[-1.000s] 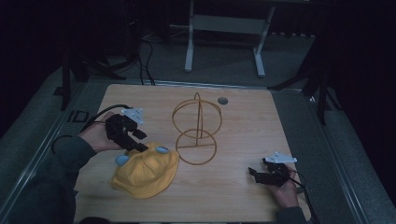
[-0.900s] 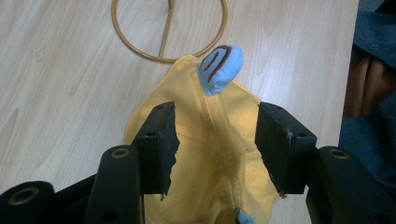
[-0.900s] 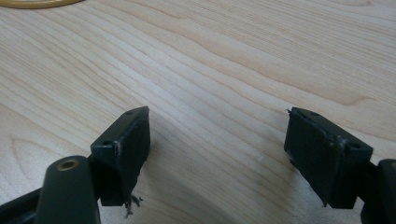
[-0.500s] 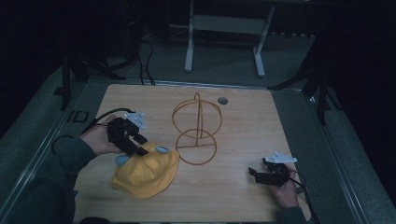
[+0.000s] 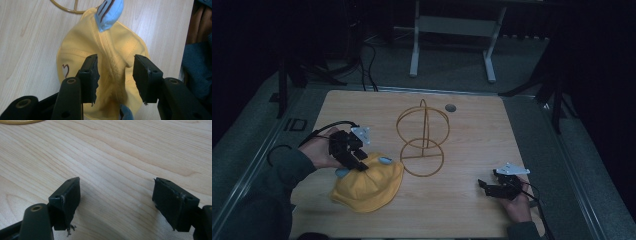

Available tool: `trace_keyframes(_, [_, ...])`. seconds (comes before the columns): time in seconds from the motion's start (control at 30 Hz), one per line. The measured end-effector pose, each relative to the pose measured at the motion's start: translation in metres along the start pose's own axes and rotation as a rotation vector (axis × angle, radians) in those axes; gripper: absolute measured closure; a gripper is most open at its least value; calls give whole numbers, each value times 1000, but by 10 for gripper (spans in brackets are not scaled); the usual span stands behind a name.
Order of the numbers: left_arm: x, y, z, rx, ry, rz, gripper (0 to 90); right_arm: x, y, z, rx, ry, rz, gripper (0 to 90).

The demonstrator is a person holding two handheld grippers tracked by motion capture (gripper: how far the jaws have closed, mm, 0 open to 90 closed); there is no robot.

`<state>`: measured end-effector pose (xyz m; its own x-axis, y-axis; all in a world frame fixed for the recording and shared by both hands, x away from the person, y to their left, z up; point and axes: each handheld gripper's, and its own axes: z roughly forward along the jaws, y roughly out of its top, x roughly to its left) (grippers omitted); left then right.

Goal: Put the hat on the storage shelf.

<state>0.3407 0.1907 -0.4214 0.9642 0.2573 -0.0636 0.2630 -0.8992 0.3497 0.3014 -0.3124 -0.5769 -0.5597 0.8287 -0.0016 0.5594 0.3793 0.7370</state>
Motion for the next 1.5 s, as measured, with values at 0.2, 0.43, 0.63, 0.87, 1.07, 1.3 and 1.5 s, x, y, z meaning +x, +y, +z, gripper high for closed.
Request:
trace_keyframes(0.2, [0,0,7,49,-3,-2,579,0,0,0,0,-1,2,222])
trace_keyframes(0.43, [-1,1,12,94,2,16,743,0,0,0,0,-1,3,222])
trace_keyframes(0.63, [0,0,8,113,29,22,832,0,0,0,0,-1,3,222])
trace_keyframes(0.87, [3,-2,-1,108,57,3,841,0,0,0,0,-1,2,222])
trace_keyframes(1.07, [6,-4,-7,100,66,-10,842,0,0,0,-1,-1,0,222])
trace_keyframes(1.3, [10,-6,-15,100,82,-28,842,0,0,0,-2,-1,-1,222])
trace_keyframes(1.5, [14,-9,-24,84,96,-43,841,0,0,0,-1,-1,-2,222])
